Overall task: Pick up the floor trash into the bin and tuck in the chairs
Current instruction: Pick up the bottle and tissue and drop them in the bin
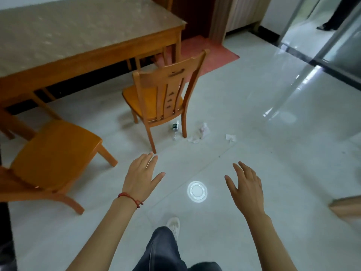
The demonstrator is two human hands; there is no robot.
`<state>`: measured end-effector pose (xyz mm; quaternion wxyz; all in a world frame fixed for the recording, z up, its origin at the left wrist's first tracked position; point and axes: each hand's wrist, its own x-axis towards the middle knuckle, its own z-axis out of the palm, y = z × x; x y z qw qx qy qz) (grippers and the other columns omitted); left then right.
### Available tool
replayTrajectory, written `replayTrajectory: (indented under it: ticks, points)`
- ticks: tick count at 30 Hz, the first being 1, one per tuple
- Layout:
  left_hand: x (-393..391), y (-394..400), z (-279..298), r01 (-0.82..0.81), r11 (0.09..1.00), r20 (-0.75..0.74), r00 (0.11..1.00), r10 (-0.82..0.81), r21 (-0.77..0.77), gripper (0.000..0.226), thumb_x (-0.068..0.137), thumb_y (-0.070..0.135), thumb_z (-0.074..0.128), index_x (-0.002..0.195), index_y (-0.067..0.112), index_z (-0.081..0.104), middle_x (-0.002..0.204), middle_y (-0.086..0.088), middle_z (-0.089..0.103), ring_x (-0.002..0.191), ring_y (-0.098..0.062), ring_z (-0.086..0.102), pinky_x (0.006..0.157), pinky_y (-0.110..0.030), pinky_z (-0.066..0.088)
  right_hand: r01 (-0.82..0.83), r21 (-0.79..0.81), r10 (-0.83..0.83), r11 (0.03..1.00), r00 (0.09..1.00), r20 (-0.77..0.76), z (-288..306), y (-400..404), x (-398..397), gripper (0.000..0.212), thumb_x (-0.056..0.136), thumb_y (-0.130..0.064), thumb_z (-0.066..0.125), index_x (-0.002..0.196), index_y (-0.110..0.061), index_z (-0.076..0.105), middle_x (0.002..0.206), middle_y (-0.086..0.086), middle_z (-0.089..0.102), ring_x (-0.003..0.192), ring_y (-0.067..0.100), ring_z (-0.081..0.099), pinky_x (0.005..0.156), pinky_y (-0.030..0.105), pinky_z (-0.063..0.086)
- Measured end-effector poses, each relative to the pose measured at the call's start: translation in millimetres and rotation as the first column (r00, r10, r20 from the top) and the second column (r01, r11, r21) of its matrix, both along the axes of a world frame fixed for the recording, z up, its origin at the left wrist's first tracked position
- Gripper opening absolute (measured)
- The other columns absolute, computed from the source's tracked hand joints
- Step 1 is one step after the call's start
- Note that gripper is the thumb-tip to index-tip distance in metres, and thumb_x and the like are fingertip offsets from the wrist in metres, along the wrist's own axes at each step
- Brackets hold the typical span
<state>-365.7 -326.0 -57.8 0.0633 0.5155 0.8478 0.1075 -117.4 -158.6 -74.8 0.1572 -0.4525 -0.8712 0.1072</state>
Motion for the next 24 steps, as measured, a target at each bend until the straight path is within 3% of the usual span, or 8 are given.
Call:
replayTrajectory:
  ticks: [4,15,21,24]
  points:
    - [-32.7,60.1,-0.8,0.057,0.998,-0.003,0.998,-0.057,0.012,0.055,0.084,0.043,0.058,0.109,-0.005,0.062,0.111,-0.025,0.063,0.102,-0.042,0.059,0.084,-0.050,0.047,0.041,-0.003,-0.041,0.999,0.999,-0.001,1.8,39.8,-22.0,0.044,0.080,-0.022,0.071,0.117,-0.002,0.058,0.123,0.020,0.057,0.112,0.039,0.054,0.089,0.051,0.043]
    - [-74.2,200.6,-41.1,0.100,0.993,0.034,0.995,-0.098,-0.054,0.056,0.079,0.041,0.053,0.112,-0.003,0.061,0.115,-0.024,0.061,0.107,-0.041,0.057,0.088,-0.050,0.045,0.058,-0.087,-0.056,0.995,0.998,0.016,-28.6,170.1,-67.8,0.045,0.083,-0.025,0.067,0.121,-0.003,0.056,0.126,0.019,0.056,0.115,0.038,0.052,0.091,0.050,0.042]
    - [-86.7,277.4,-69.1,0.040,0.995,0.052,0.998,-0.035,-0.092,0.053,0.082,0.042,0.053,0.111,-0.002,0.061,0.116,-0.023,0.061,0.109,-0.040,0.056,0.090,-0.050,0.045,-0.033,-0.169,0.034,0.985,0.999,0.003,-56.7,261.1,-96.4,0.043,0.085,-0.024,0.065,0.122,-0.004,0.056,0.127,0.018,0.055,0.116,0.037,0.051,0.091,0.049,0.041]
    - [-92.9,316.6,-85.1,-0.011,0.993,0.087,0.996,0.021,-0.118,0.051,0.087,0.042,0.052,0.112,-0.002,0.061,0.118,-0.024,0.060,0.111,-0.041,0.054,0.091,-0.053,0.045,-0.063,-0.217,0.066,0.974,0.998,0.007,-77.3,303.0,-111.2,0.045,0.086,-0.032,0.055,0.122,-0.006,0.056,0.127,0.017,0.055,0.115,0.036,0.052,0.091,0.049,0.042]
